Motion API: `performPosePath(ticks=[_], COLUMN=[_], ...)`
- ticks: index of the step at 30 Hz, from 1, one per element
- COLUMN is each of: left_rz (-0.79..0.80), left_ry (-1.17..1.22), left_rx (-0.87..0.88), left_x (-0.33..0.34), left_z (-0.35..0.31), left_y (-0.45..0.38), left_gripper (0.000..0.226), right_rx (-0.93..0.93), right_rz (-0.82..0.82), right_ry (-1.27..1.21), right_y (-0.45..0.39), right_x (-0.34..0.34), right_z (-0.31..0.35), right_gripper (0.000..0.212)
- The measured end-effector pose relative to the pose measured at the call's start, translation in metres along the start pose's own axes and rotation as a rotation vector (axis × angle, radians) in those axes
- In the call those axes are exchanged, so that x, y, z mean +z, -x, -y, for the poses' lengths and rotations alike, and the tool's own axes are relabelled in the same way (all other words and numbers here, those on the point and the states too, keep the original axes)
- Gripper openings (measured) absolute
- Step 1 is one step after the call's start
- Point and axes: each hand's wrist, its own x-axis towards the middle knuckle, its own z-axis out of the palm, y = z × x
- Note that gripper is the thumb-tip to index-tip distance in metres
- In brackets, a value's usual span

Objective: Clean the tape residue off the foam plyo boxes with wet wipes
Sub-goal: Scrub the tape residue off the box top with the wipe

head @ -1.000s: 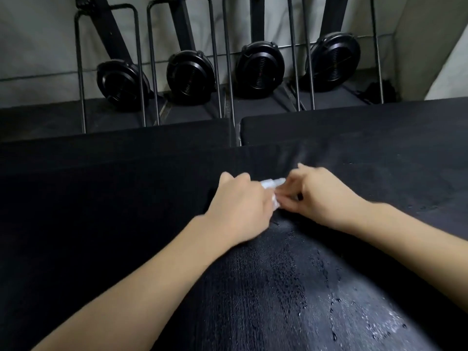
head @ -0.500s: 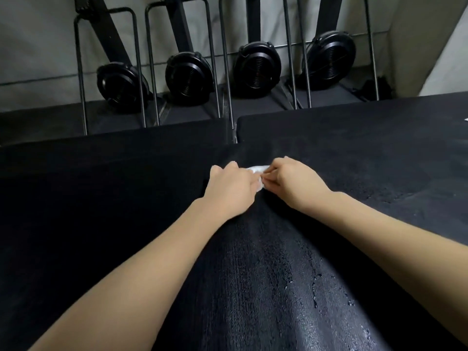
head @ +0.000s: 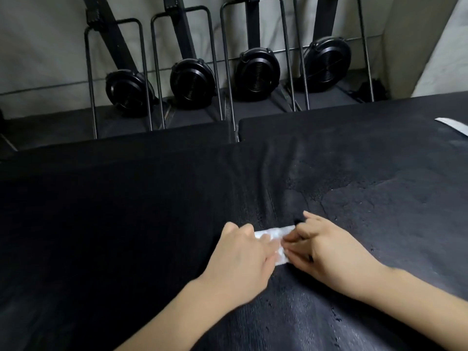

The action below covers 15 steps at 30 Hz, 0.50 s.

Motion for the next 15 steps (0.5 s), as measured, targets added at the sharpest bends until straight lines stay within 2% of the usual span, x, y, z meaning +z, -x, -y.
performPosePath(ticks=[4, 7, 9, 12, 15], left_rz=[-0.059, 0.005, 0.067, 0.178, 0.211], left_ry=[0.041, -0.098, -0.163, -0.144, -0.089], left_rx=[-0.021, -0.087, -0.165, -0.225, -0.218], left_x=[0.005, 0.005, 0.003, 0.002, -0.005], left_z=[0.004, 0.022, 0.028, 0.029, 0.012], left_y=[0.0, -0.034, -0.052, -0.062, -0.04], left_gripper=[0.027, 0.022, 0.027, 0.037, 0.039], right_rx=[-0.014, 0.073, 0.135, 0.183, 0.165], right_rz=[-0.049, -0.039, 0.029, 0.097, 0.059], right_ry=[0.056, 0.049, 0.053, 0.049, -0.016], right_y=[-0.007, -0.045, -0.067, -0.074, -0.046], right_x=[0.005, 0.015, 0.018, 0.02, 0.011], right_z=[-0.001, -0.016, -0.022, -0.021, -0.008], right_gripper=[0.038, 0.041, 0.033, 0.027, 0.023])
